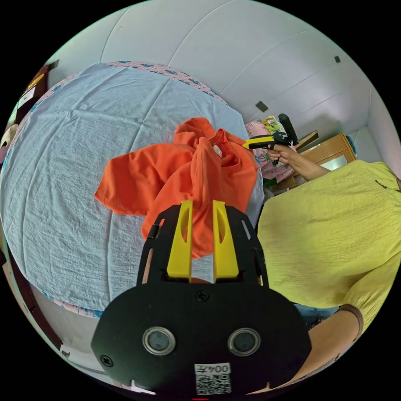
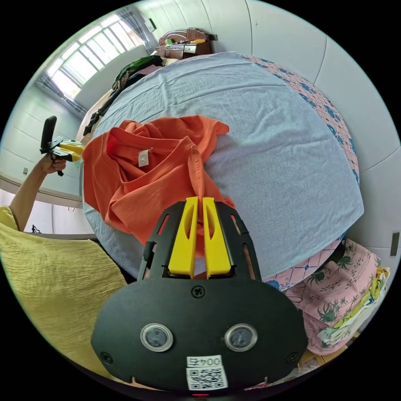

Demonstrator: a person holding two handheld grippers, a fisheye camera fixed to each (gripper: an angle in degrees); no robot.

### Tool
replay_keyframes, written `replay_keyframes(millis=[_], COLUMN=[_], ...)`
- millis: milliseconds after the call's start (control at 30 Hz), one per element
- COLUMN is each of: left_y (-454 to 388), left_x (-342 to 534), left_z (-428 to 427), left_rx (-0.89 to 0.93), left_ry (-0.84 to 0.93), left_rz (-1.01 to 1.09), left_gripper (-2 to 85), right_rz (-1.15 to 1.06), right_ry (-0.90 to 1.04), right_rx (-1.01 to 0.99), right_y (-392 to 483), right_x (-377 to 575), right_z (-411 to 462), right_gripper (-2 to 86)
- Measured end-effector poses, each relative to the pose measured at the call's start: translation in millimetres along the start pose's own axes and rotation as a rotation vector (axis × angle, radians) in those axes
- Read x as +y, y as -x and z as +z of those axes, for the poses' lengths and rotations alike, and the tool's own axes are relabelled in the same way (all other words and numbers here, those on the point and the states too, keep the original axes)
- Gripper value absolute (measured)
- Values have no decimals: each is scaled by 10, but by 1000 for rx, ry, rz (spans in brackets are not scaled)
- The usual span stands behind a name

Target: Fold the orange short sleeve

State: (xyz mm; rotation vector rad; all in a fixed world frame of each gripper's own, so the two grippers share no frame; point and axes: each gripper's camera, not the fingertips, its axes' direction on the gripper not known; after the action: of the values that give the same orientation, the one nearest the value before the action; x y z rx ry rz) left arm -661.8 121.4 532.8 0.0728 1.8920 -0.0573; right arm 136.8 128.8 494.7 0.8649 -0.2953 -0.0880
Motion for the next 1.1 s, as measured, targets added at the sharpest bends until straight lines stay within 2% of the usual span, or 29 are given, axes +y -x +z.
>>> replay_keyframes(millis=[267, 400, 533, 733, 900, 1000, 1100], left_y=[-405, -958, -1484, -1950, -2459, -2686, -2897], left_x=[-281, -537, -727, -983, -1165, -1342, -1528], left_z=[1, 123, 265, 256, 198, 175, 279], left_rx=[-149, -203, -350, -298, -394, -333, -307], left_ry=[51, 80, 136, 142, 110, 67, 122], left_rz=[94, 211, 272, 248, 255, 237, 227], left_gripper=[67, 75, 79, 98, 109, 104, 101], right_rz=[54, 99, 96, 108, 95, 72, 36], right_ry=[4, -5, 2, -9, -16, -18, -24], right_rx=[49, 42, 55, 39, 42, 34, 14], right_y=[223, 297, 428, 618, 870, 1036, 1224], right_x=[-238, -340, -418, -545, -654, -708, -732], right_z=[184, 266, 341, 419, 464, 492, 479], right_gripper=[44, 49, 50, 49, 48, 51, 74])
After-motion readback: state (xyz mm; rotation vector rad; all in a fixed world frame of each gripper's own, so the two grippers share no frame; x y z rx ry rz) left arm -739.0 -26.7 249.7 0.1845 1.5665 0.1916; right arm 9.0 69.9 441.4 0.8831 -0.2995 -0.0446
